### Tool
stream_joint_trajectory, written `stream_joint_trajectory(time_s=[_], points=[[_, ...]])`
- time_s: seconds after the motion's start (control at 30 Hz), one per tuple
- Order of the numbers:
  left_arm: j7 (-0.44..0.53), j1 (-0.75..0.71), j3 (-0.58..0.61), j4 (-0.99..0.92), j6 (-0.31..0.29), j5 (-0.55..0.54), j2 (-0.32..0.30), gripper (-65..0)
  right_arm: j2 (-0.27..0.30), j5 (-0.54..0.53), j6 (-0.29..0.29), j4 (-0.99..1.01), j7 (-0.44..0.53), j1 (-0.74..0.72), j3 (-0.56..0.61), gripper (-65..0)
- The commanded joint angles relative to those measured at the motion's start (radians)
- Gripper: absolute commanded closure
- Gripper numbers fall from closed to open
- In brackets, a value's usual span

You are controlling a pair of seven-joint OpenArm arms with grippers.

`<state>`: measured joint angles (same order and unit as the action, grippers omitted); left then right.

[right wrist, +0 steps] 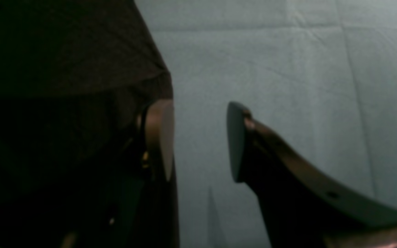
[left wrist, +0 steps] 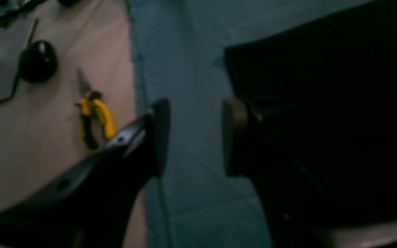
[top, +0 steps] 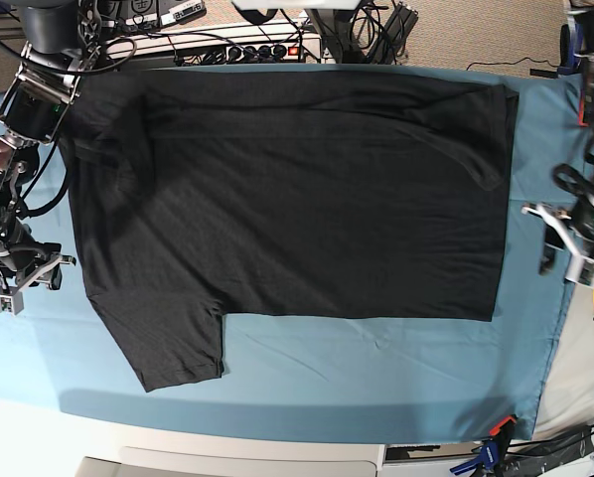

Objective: Fold the T-shirt properly
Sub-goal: 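Move both grippers to the black shirt's hem corners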

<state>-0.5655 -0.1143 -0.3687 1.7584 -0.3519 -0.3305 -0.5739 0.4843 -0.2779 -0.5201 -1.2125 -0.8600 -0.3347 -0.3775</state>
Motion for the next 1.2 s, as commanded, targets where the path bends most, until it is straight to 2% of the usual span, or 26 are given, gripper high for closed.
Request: stream_joint_trajectory(time_s=[0.0,0.07,0.13,0.23,0.33,0.43,0.77,0.93,1.17], points=[[0.036,0.018,-0.011,0.013,0.006,0.036,0.009,-26.0,0.026,-0.008,0.002,-0.016,0.022,-0.026,-0.004,-25.8],[0.055,0.018,-0.011,0.013,0.014,0.115,0.066,-26.0,0.026,-0.008,0.002,-0.016,0.022,-0.026,-0.004,-25.8],[0.057,0.024,-0.011,0.013,0.05,0.178,0.115,-26.0,0.026,-0.008,0.002,-0.016,0.022,-0.025,-0.004,-25.8],[0.003,0.05,-0.011,0.013,0.11,0.19,0.15,-25.9,0.026,-0.008,0.002,-0.016,0.022,-0.025,-0.004,-25.8],[-0.057,0.099,-0.011,-0.006,0.105,0.098,0.142,-21.4,0.026,-0.009,0.002,-0.016,0.022,-0.026,-0.004,-25.8],[-0.092,0.17,-0.011,-0.077,0.089,0.012,0.139,-21.0,0.026,-0.008,0.002,-0.016,0.021,-0.025,-0.004,-25.8],[-0.231,0.483,-0.011,-0.562,0.01,-0.307,0.139,-21.0,0.026,-0.008,0.002,-0.016,0.011,-0.025,-0.004,-25.8],[-0.267,0.642,-0.011,-0.79,0.01,-0.364,0.139,-21.1,0.026,-0.008,0.002,-0.016,0.004,-0.025,-0.004,-25.8],[-0.273,0.826,-0.011,-1.126,-0.016,-0.359,0.128,-21.0,0.025,-0.013,0.002,-0.016,0.006,-0.025,-0.004,-25.8]])
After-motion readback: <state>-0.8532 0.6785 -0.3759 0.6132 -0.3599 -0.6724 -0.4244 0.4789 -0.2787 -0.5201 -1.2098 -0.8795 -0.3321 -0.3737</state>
